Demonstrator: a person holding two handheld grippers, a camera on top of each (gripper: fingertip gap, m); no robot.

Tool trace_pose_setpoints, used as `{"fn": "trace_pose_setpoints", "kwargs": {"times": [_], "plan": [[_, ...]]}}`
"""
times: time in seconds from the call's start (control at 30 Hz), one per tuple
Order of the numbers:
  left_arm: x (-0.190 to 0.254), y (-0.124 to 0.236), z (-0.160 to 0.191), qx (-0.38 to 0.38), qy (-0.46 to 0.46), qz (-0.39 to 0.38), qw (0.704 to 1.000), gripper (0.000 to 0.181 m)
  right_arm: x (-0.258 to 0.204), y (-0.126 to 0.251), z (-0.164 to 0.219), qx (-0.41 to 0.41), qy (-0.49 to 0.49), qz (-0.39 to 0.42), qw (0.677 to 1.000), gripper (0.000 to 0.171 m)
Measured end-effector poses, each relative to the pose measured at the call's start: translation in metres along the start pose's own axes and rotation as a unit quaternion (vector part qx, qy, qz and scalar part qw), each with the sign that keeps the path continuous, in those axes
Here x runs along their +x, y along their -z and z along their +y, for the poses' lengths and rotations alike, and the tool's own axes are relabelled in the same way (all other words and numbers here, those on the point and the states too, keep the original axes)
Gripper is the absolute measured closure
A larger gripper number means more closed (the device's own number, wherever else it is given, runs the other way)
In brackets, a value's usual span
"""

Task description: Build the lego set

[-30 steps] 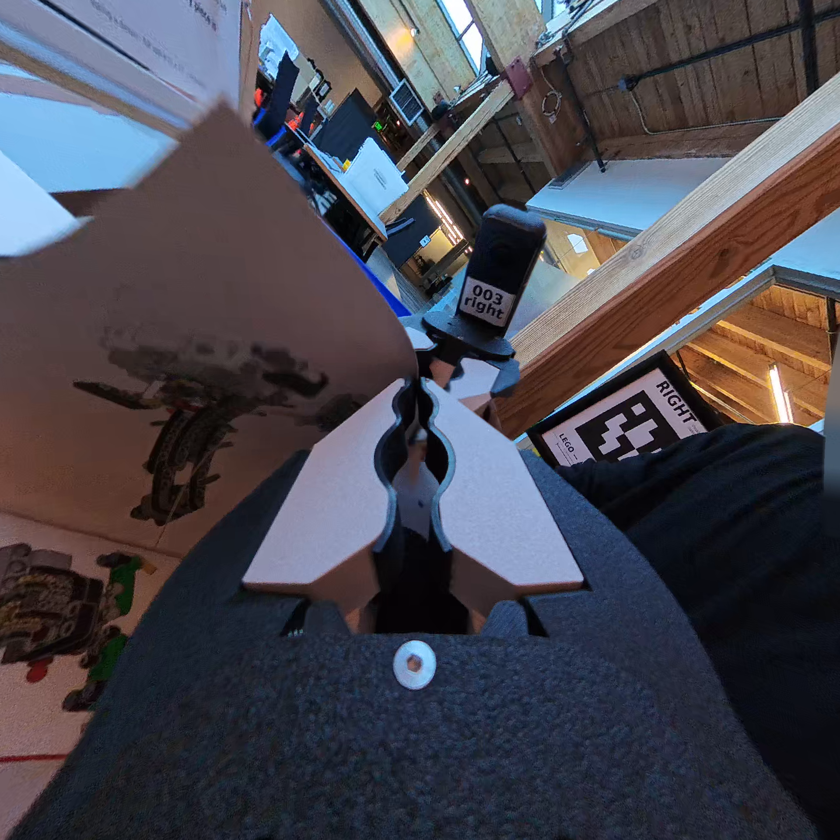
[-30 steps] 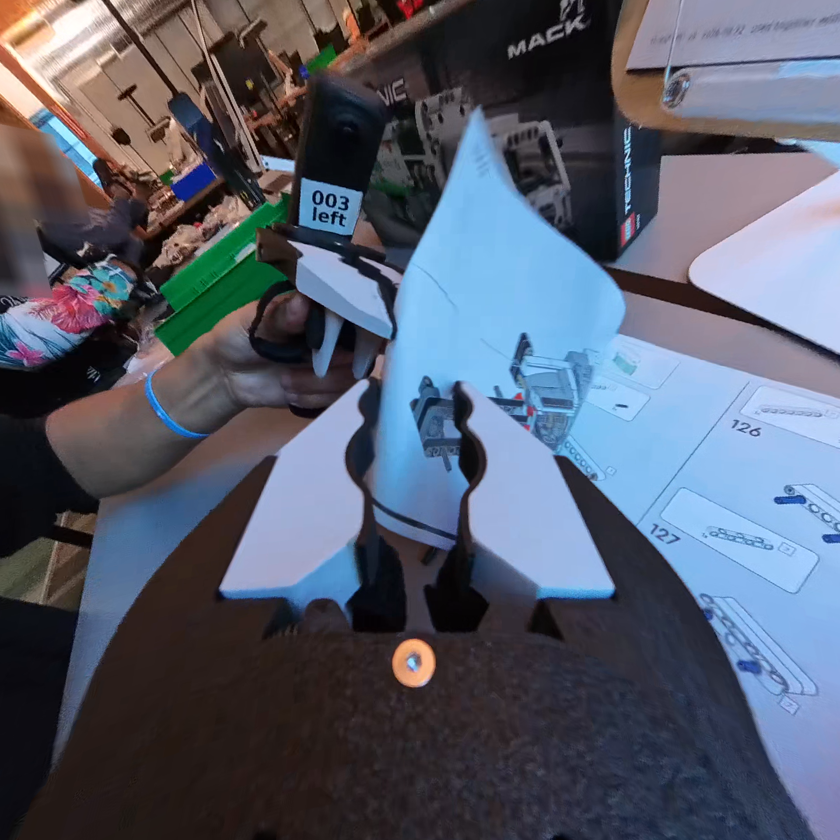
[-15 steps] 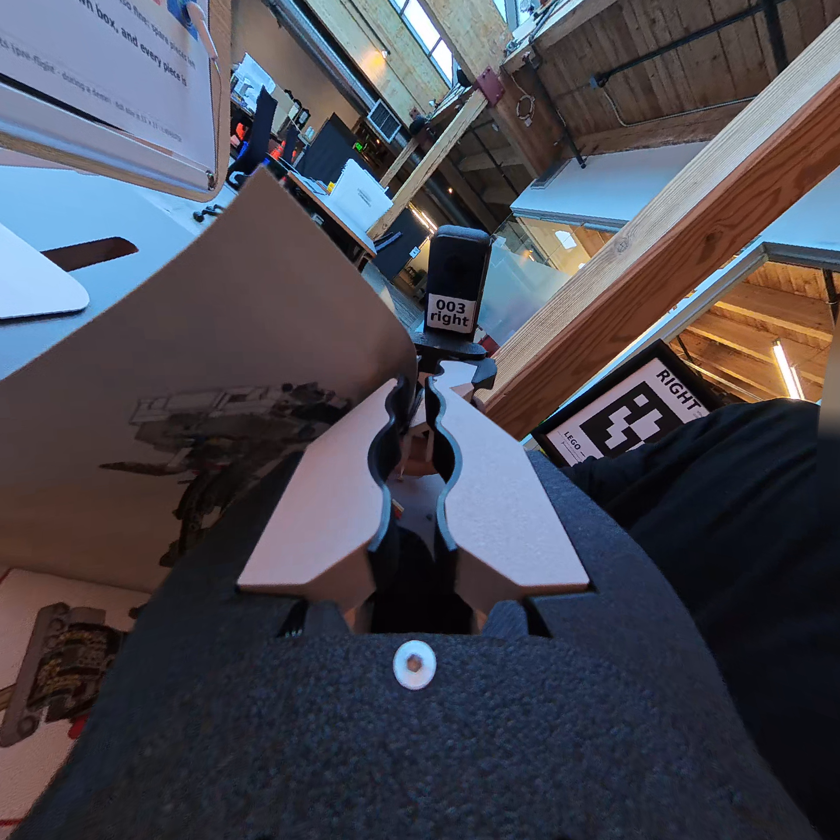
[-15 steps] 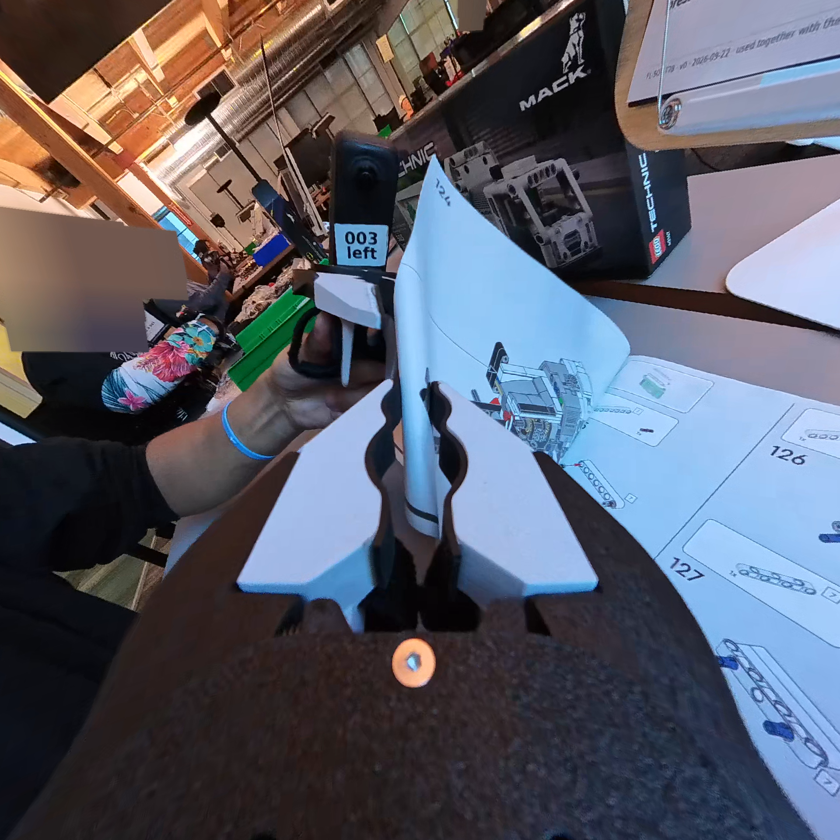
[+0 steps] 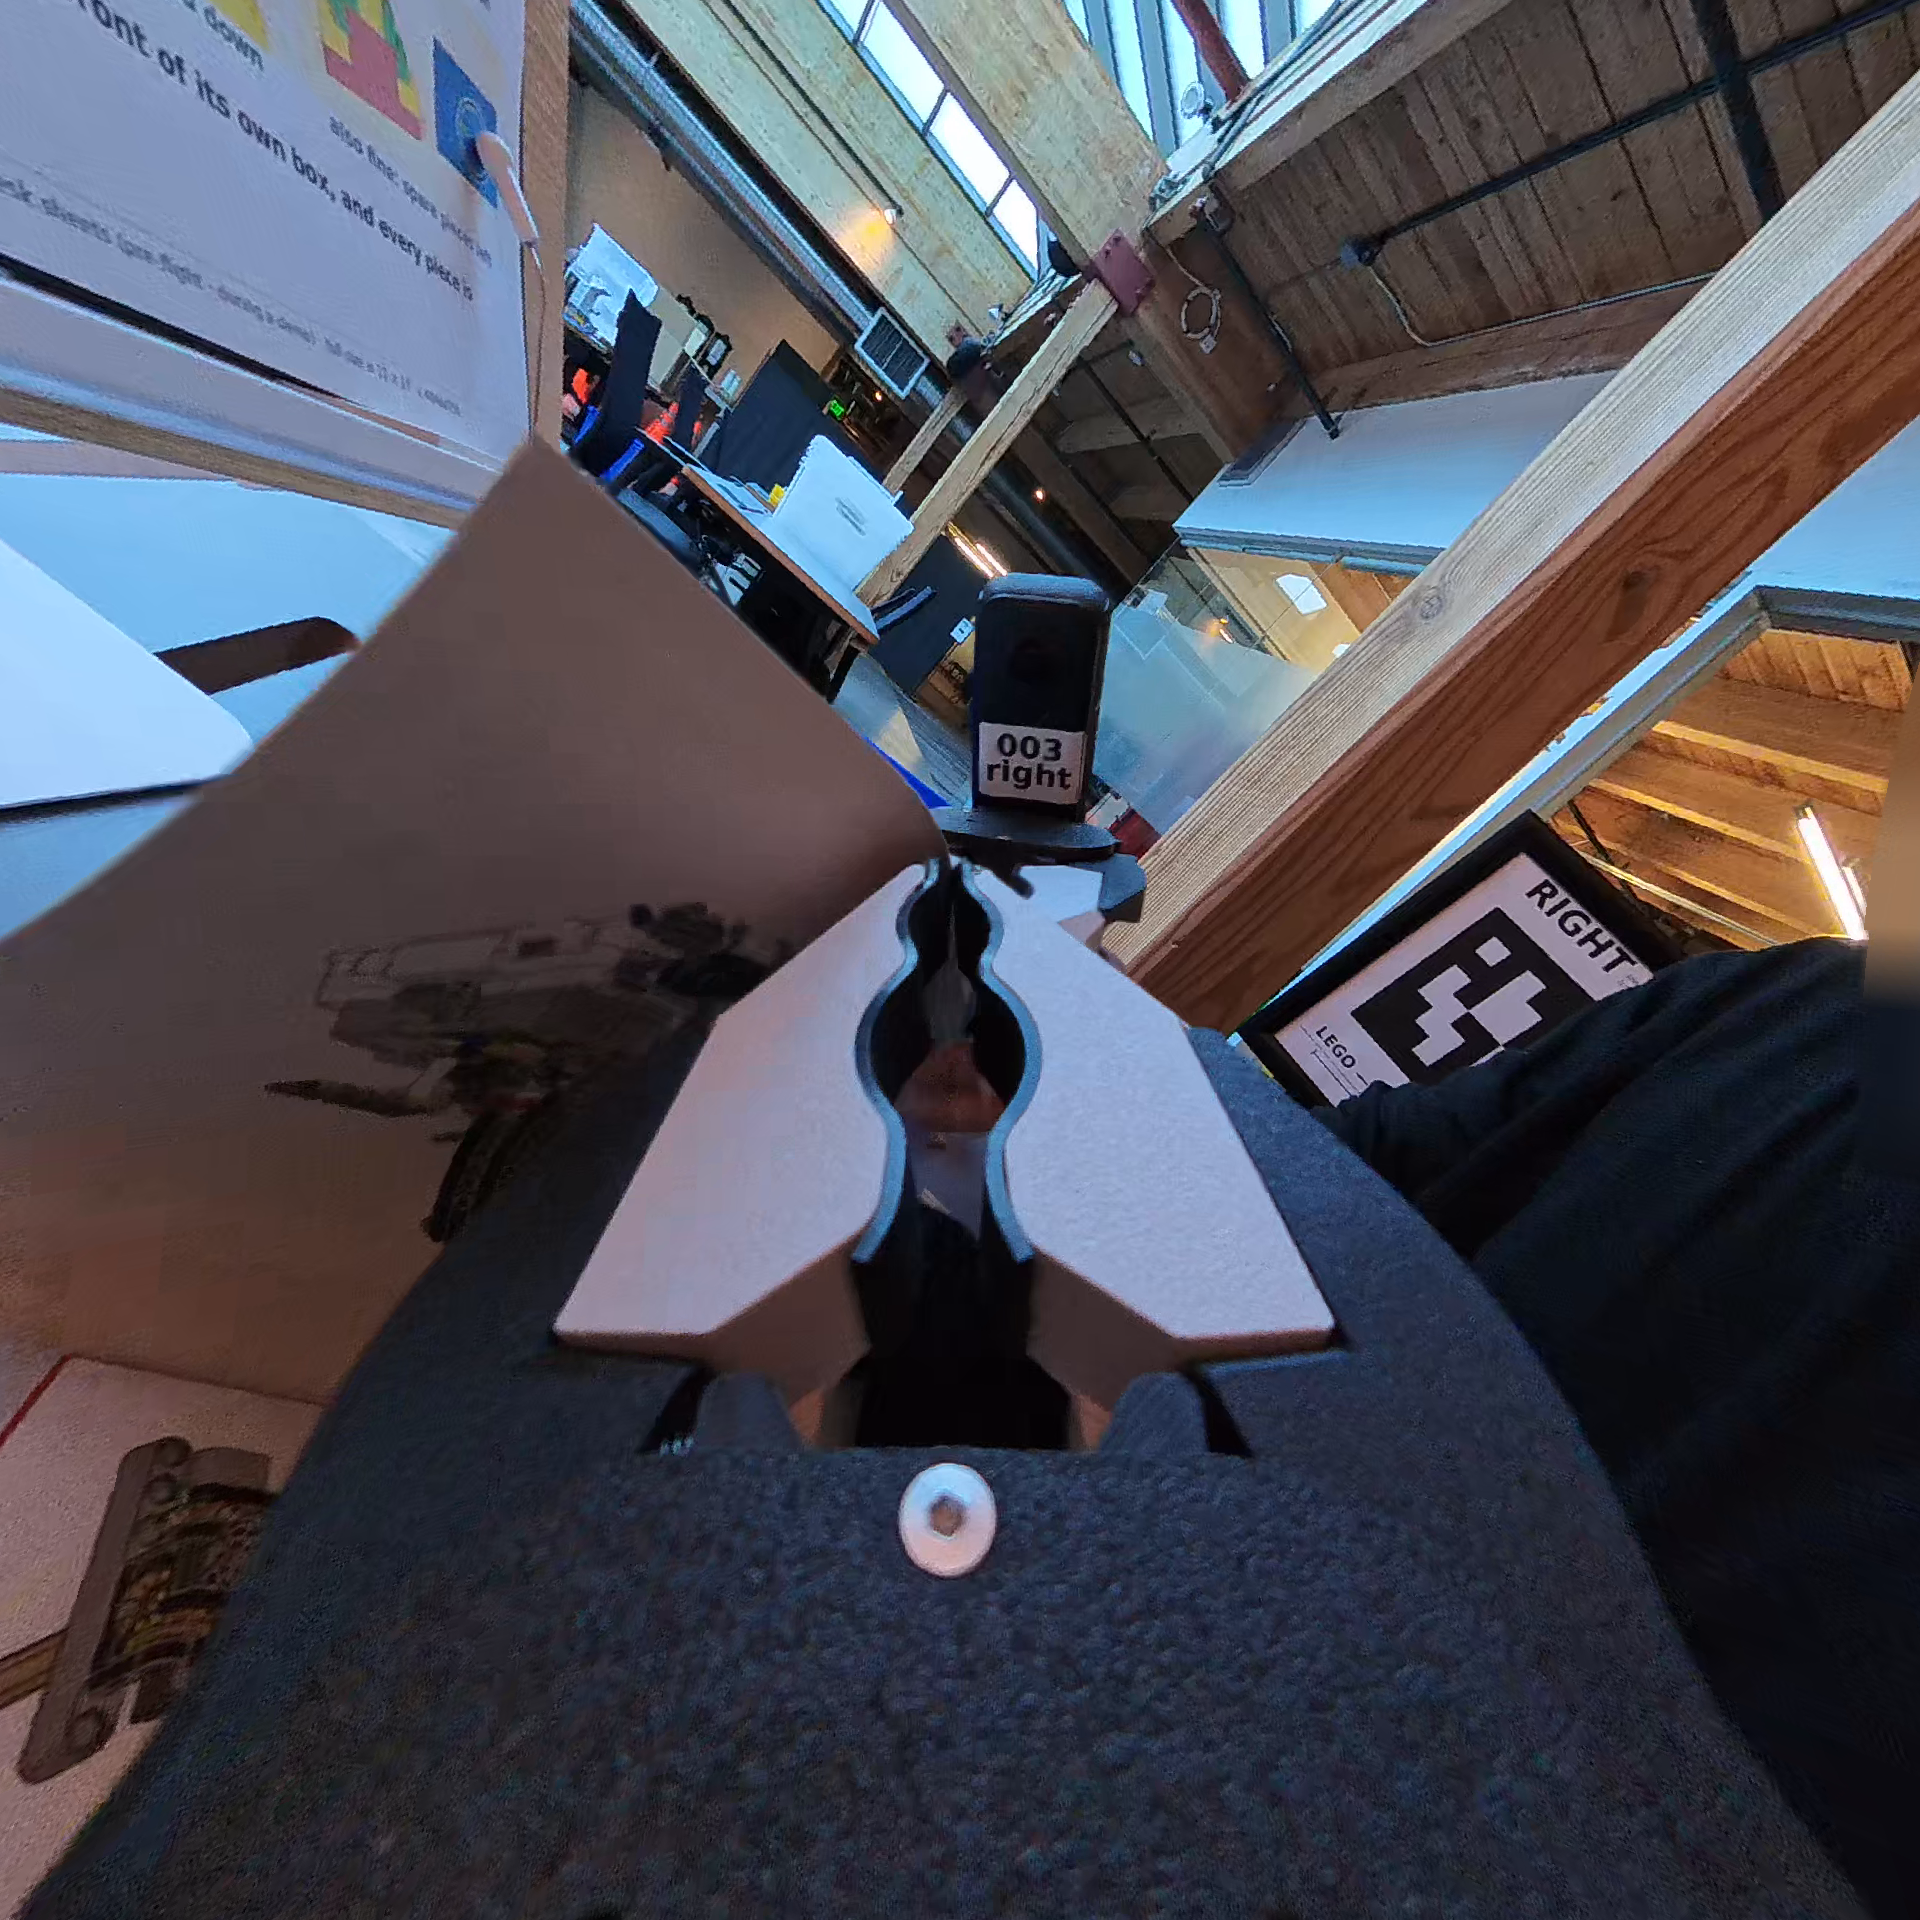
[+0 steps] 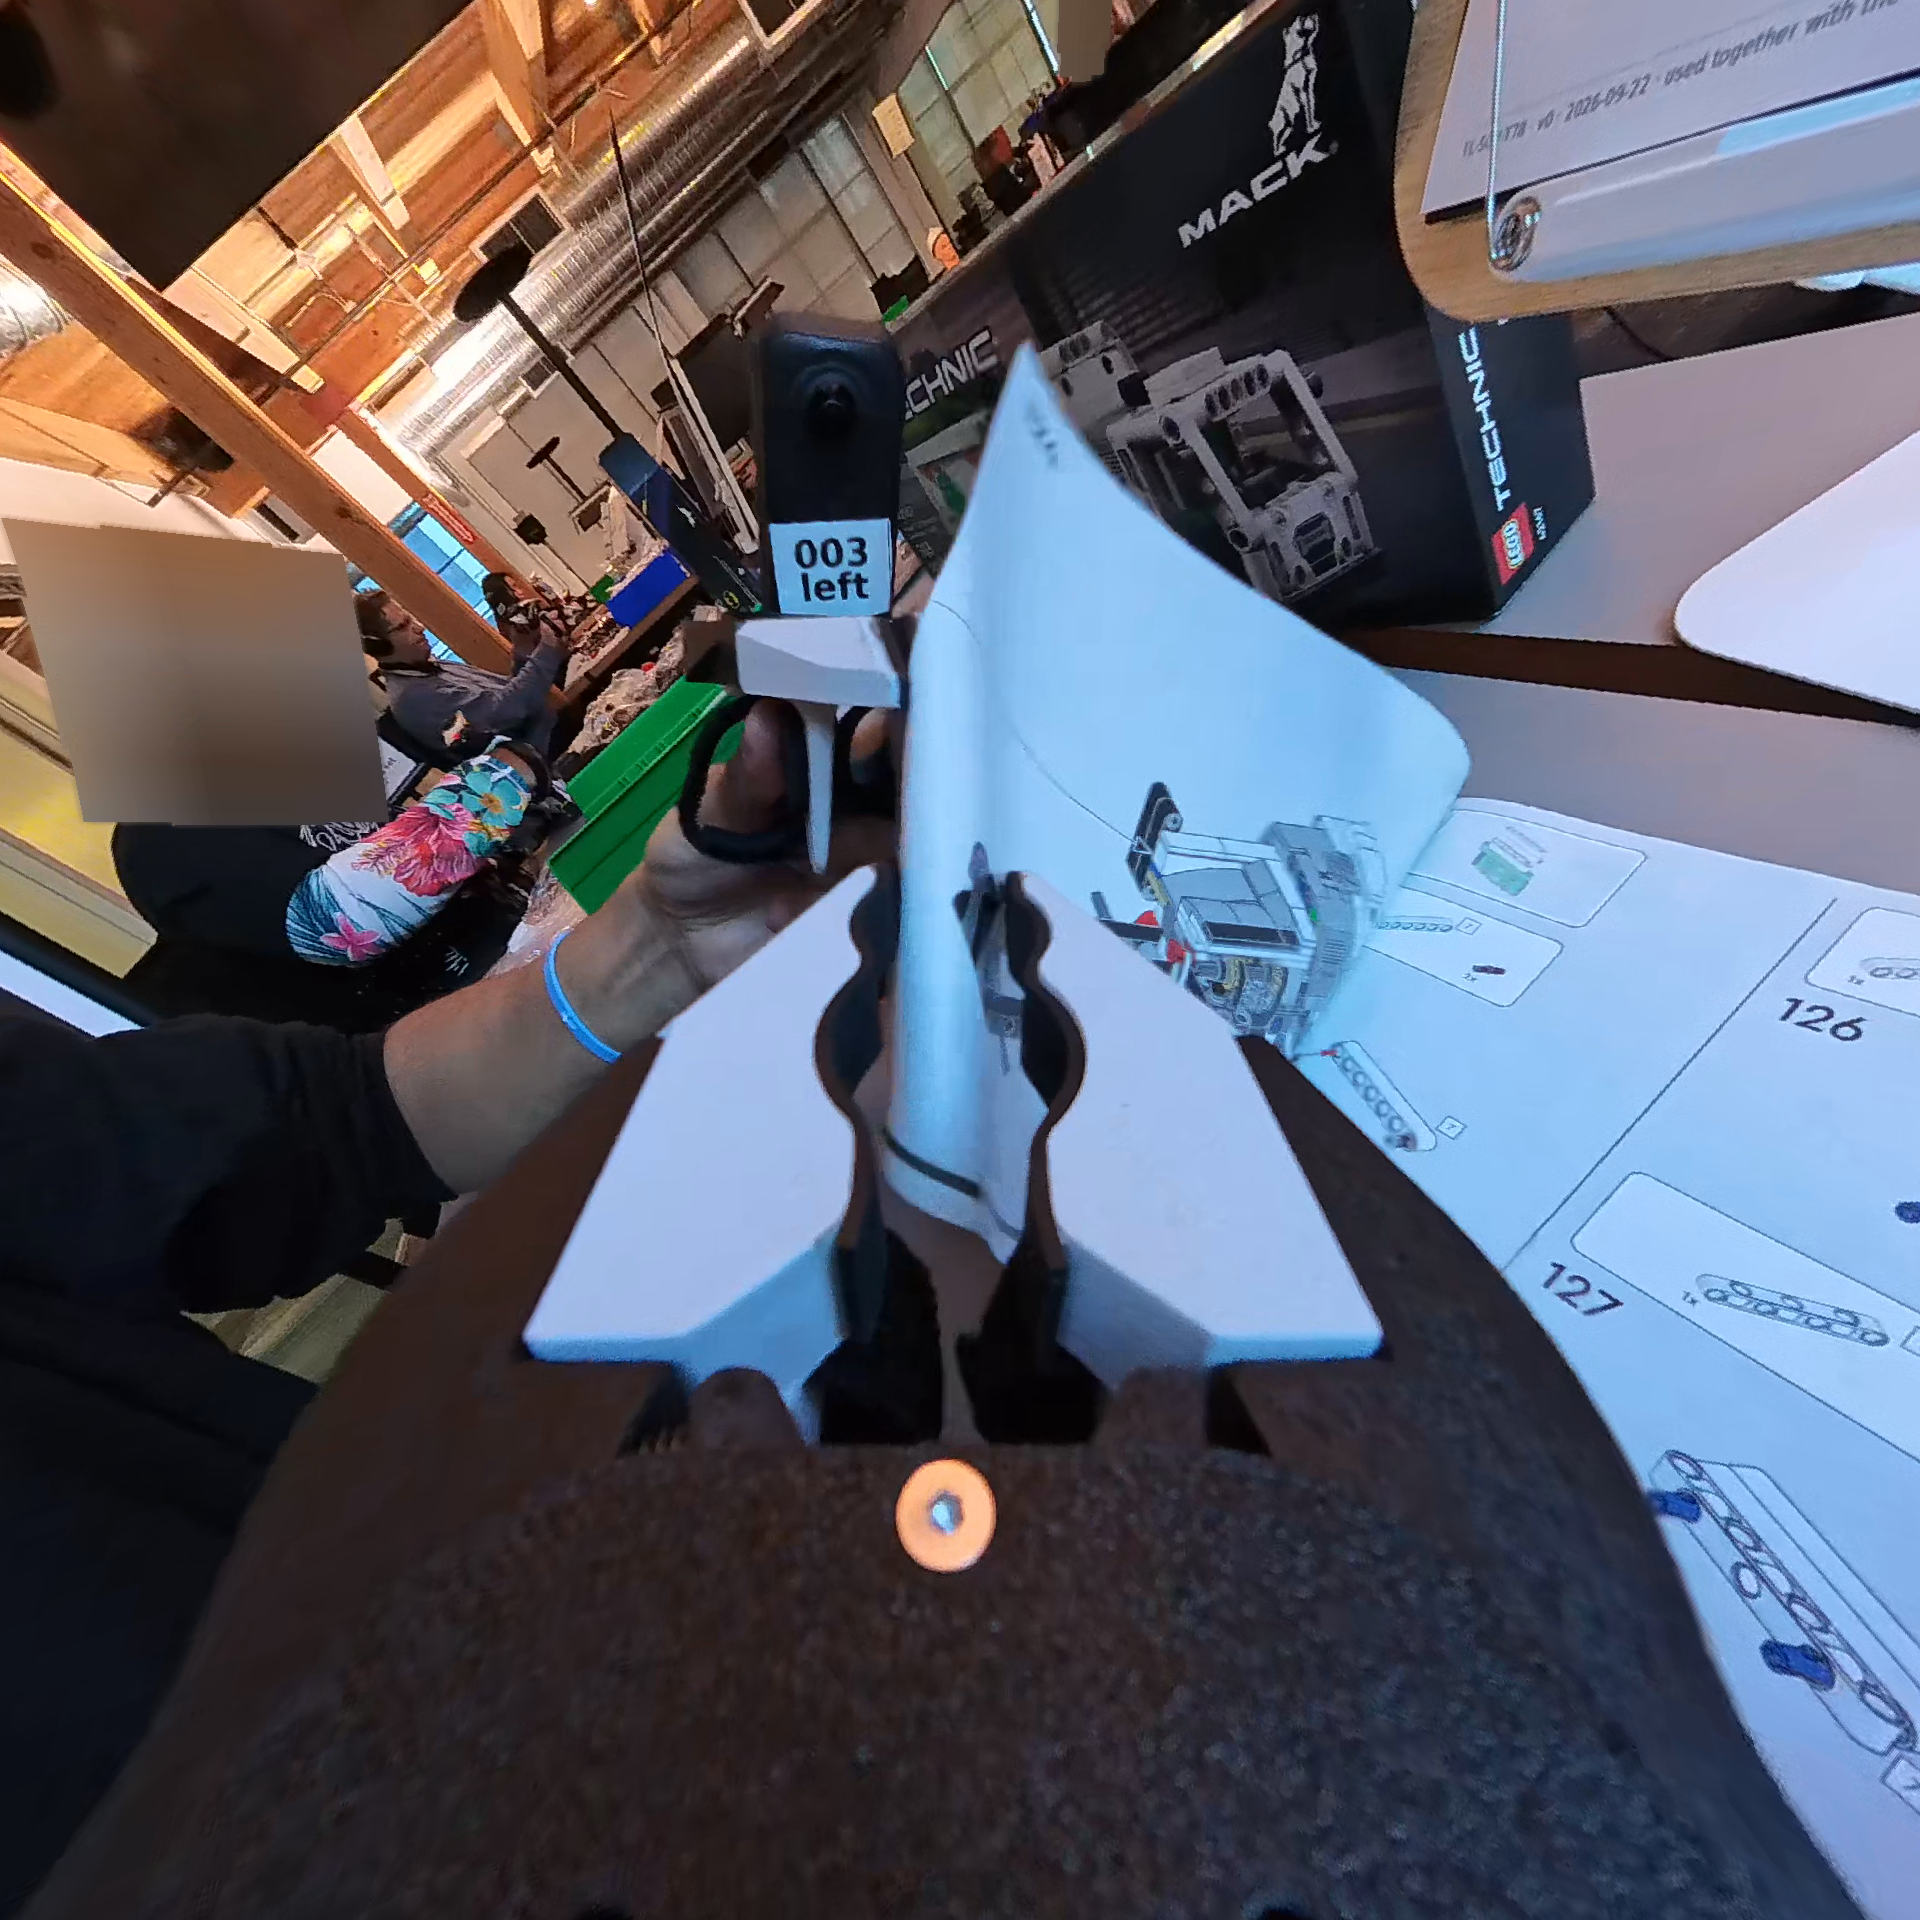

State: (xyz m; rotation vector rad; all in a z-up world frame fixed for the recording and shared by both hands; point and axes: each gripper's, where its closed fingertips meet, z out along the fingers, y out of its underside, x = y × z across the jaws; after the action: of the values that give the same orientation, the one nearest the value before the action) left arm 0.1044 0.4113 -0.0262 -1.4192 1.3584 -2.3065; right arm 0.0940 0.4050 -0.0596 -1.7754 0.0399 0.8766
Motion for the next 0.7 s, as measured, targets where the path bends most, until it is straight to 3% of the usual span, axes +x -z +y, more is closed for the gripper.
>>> {"fn": "trace_pose_setpoints", "kwargs": {"times": [0.07,0.27,0.47,0.7], "plan": [[-0.001,0.0,0.0,-0.001,0.0,-0.003,1.0,0.181,-0.001,0.002,-0.004,0.007,0.008,0.004,1.0,0.142],[0.001,-0.004,0.004,-0.016,-0.004,0.0,1.0,0.181,-0.003,0.004,-0.017,0.027,0.054,0.032,0.998,0.143],[0.005,-0.009,0.006,-0.016,-0.008,0.01,1.0,0.181,-0.003,0.006,-0.018,0.03,0.054,0.031,0.998,0.16],[0.007,-0.008,-0.003,0.016,0.013,0.033,0.999,0.181,-0.002,0.009,-0.018,0.035,0.038,0.019,0.998,0.16]]}}
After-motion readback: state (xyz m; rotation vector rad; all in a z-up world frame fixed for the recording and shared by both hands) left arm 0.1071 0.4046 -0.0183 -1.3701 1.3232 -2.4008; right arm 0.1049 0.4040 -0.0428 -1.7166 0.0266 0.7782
